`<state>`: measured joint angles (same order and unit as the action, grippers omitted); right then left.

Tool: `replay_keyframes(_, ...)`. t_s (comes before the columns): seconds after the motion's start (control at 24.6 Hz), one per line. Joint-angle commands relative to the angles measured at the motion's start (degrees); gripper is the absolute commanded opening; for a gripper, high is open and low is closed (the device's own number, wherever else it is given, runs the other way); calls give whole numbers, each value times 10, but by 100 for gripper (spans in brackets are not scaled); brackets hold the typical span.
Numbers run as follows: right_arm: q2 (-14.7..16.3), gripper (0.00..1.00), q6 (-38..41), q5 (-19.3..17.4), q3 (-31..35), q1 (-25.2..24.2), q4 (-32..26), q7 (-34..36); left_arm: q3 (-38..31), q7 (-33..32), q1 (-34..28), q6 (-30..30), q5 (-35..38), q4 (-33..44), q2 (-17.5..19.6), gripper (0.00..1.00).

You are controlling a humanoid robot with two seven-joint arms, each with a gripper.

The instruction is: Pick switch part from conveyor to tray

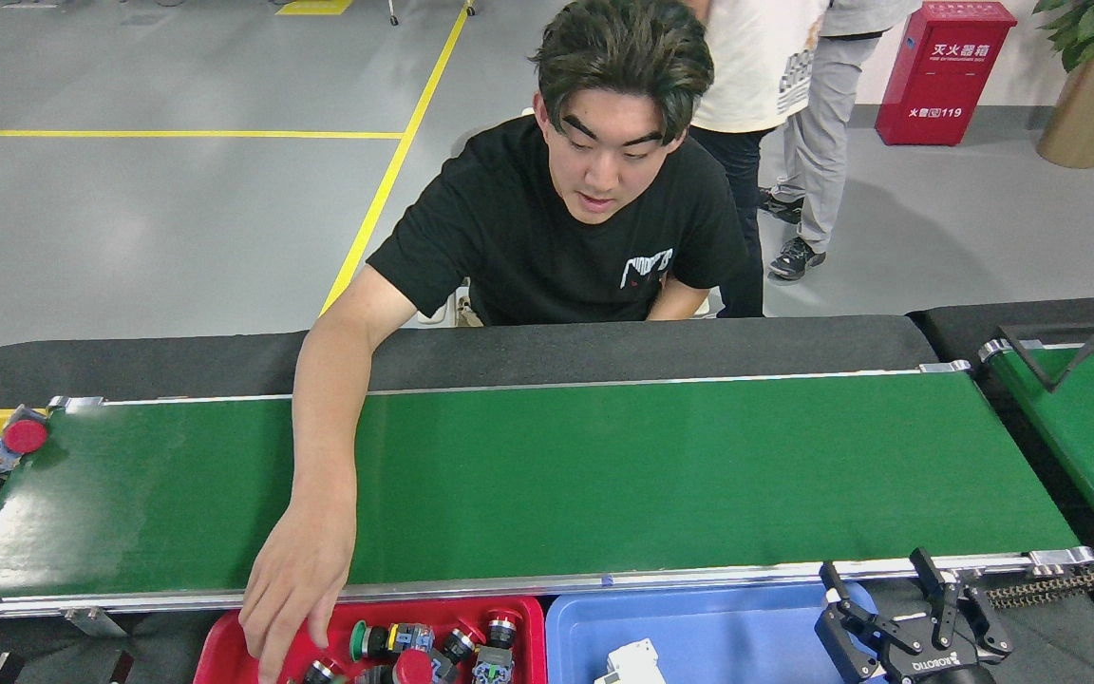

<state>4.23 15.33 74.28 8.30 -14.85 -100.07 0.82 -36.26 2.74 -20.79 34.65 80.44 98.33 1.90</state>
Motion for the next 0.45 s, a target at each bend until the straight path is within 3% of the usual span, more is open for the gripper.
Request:
replay_keyframes(0.0, 2, 99, -1, -1, 3, 2, -9, 8, -3, 3, 1, 1, -3, 5, 6, 99)
replay_keyframes(0.41, 1, 99, 0, 3, 2, -1, -9, 8, -2, 3, 3, 1, -2, -12, 10, 99)
